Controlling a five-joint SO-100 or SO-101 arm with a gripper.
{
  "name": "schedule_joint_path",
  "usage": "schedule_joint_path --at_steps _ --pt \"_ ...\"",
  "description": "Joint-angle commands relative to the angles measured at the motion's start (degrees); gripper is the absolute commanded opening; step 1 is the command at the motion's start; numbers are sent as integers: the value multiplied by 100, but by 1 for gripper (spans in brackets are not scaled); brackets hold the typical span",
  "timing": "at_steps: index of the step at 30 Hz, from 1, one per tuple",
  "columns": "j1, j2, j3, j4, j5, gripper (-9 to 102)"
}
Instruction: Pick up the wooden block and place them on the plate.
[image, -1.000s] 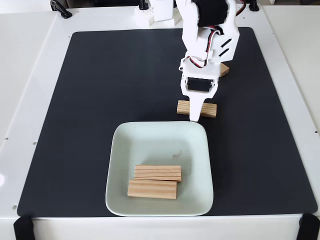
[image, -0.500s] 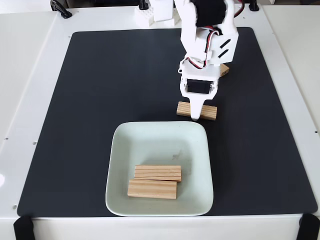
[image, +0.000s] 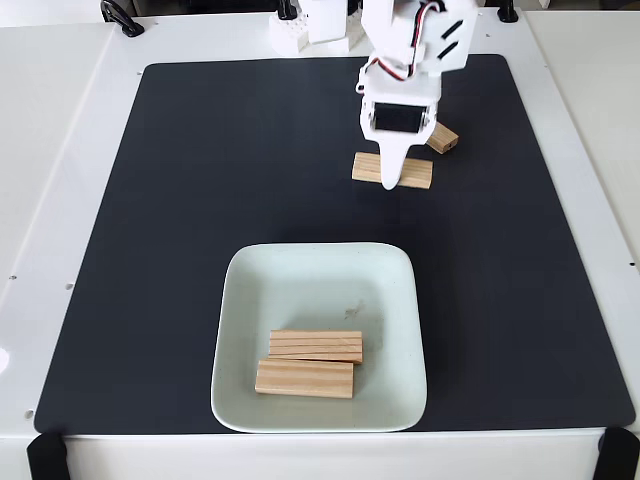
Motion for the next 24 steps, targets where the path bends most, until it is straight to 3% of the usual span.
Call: schedule_joint_path --at_steps 1,6,12,17,24 --pt "-176 1336 809 -18 -26 0" --pt "-290 2426 1626 -18 -255 0" --pt "264 2654 1362 -26 -1160 0" --pt "914 1925 334 -26 -2074 0" --pt "1406 44 -1969 -26 -2584 0"
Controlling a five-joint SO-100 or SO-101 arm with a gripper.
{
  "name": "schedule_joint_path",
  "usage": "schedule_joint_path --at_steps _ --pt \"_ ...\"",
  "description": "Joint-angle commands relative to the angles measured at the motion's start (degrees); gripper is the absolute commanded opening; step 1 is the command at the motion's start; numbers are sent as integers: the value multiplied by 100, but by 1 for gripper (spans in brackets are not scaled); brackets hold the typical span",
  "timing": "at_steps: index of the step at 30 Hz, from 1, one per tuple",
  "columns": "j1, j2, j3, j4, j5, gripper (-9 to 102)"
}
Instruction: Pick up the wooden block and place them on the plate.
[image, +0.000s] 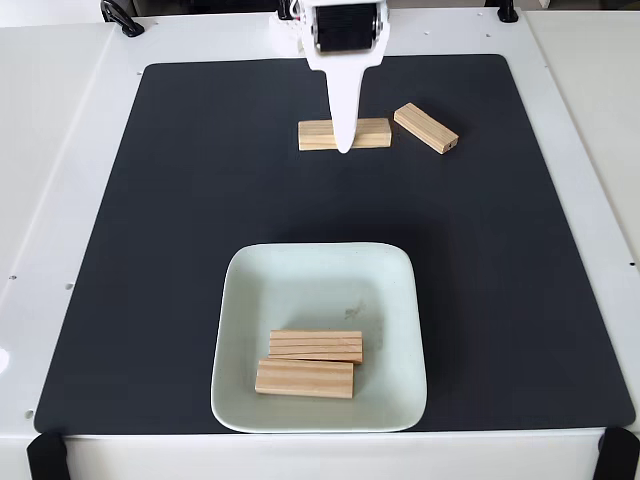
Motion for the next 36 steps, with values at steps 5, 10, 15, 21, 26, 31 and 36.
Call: schedule_joint_path --at_steps 5,10,15,21,26,31,36 --pt "211 -1934 -2962 -53 -193 0" --pt "176 -3138 -4720 -53 -193 0" --pt "158 -4017 -5897 -281 -193 0" --pt "211 -4447 -6152 -1072 -202 0" --pt "220 -4535 -6135 -1063 -193 0" --pt "220 -4535 -6126 -1063 -132 0" --pt "229 -4544 -6135 -1072 -123 0"
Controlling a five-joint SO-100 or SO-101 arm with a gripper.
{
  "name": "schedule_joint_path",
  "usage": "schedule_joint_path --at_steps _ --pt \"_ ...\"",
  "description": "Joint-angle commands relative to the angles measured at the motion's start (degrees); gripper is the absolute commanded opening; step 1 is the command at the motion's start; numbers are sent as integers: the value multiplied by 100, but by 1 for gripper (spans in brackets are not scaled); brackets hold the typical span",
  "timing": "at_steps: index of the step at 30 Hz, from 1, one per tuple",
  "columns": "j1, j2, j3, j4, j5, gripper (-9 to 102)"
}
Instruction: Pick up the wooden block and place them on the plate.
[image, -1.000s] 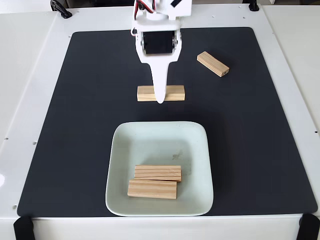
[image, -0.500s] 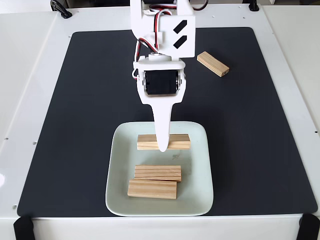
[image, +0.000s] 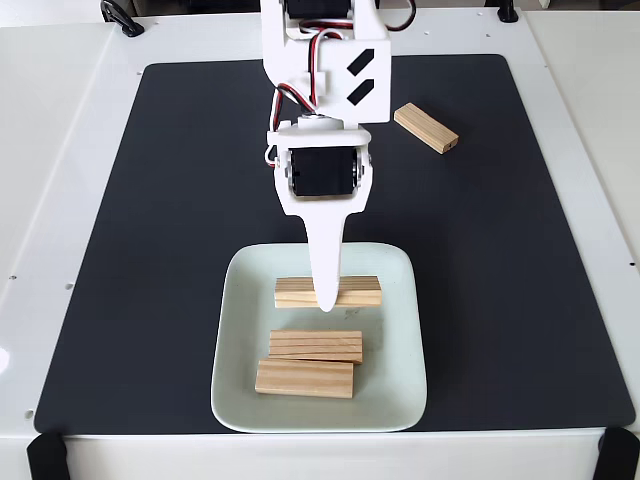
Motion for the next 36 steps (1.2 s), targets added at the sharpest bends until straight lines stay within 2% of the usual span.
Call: schedule_joint_path --at_steps 1,25,27,33,36 --pt "79 53 -272 -79 35 0" --pt "246 -272 -422 -422 35 1" --pt "246 -272 -404 -404 35 5" --pt "246 -272 -396 -396 -26 31" --pt "246 -272 -396 -396 -35 35"
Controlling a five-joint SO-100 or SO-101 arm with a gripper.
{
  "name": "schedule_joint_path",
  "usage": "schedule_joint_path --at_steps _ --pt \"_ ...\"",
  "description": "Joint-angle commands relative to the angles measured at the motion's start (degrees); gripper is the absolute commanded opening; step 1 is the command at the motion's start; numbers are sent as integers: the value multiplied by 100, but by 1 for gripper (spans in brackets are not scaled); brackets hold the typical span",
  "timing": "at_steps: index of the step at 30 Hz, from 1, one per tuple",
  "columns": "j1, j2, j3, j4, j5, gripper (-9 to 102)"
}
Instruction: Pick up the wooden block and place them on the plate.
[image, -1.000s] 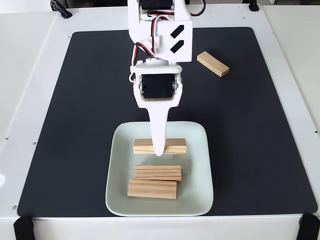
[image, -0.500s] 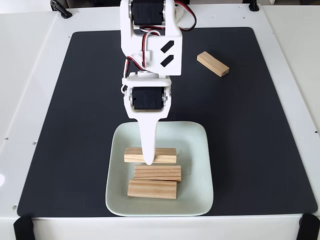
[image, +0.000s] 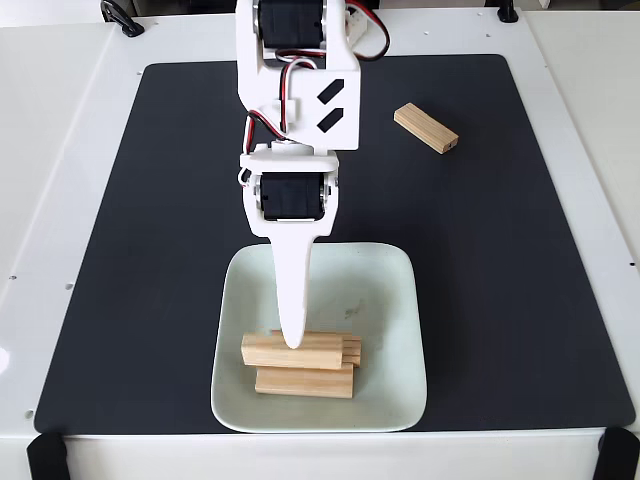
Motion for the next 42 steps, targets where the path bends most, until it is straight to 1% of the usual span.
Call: schedule_joint_path --at_steps 1,6,9,12,15,17,22,23,26,36,42 --pt "-35 141 -202 -26 -35 35" --pt "-44 211 -202 -18 9 35" --pt "-88 598 -9 88 35 35" --pt "-141 1345 659 422 44 35" --pt "-211 2320 1819 554 44 33" --pt "-290 3032 2689 501 44 26" --pt "-545 4623 4667 492 44 2" --pt "-580 4904 5001 492 44 -1" --pt "-738 5704 5994 492 44 1" --pt "-1345 8297 9105 501 -44 0" --pt "-1600 9237 10679 492 -44 0"
